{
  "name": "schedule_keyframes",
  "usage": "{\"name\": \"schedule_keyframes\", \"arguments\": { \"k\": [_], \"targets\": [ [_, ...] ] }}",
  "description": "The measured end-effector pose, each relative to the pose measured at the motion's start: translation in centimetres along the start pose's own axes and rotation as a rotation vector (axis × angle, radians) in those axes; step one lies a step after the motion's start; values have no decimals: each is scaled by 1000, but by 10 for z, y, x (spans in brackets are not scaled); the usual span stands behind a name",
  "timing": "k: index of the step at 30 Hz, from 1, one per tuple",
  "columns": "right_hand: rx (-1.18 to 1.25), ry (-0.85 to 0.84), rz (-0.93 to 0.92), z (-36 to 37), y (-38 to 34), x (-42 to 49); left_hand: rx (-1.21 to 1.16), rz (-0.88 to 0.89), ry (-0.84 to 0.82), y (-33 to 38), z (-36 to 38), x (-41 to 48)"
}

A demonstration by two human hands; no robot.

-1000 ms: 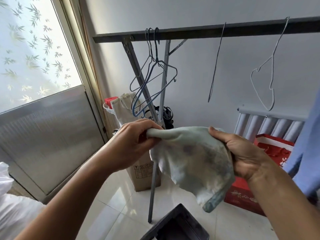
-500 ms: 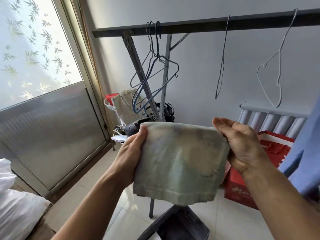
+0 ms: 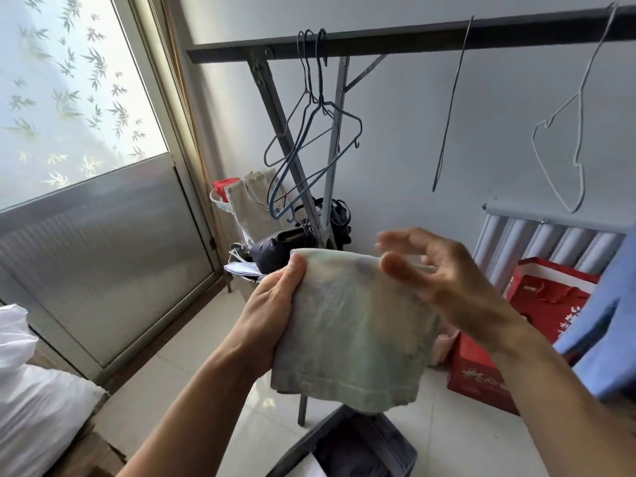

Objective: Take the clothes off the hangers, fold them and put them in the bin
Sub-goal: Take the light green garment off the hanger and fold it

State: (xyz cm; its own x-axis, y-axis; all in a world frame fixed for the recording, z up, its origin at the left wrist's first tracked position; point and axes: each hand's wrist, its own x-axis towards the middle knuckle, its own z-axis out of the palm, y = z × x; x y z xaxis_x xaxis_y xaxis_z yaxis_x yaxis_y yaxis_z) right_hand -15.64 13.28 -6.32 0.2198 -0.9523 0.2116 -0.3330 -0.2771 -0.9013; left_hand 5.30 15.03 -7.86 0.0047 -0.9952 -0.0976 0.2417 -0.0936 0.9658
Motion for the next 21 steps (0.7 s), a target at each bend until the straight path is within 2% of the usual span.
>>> {"name": "schedule_keyframes", "arguments": {
  "k": [2,6,8,10,12,15,18,21],
  "targets": [
    [-45,-113,15,2,-6,2,30,-8,-50,1,-2,2],
    [-98,-168,-29,1,-9,5,48,-20,-134,4,-6,5],
    [-57,-177,-38,2,-7,5,-26,-73,-112,-1,-12,11],
    [13,-96,-41,6,-5,5,-248,-161,-201,-12,-19,15],
    [73,57,-40,10,-2,5,-506,-128,-280,-31,-24,16],
    [66,226,-27,15,6,4,-686,-137,-378,-53,-20,13],
    [73,230,4,20,18,0,-582,-111,-311,-53,-3,8],
    [330,154,94,26,27,-4,-354,-71,-144,-47,6,13]
  ]
}}
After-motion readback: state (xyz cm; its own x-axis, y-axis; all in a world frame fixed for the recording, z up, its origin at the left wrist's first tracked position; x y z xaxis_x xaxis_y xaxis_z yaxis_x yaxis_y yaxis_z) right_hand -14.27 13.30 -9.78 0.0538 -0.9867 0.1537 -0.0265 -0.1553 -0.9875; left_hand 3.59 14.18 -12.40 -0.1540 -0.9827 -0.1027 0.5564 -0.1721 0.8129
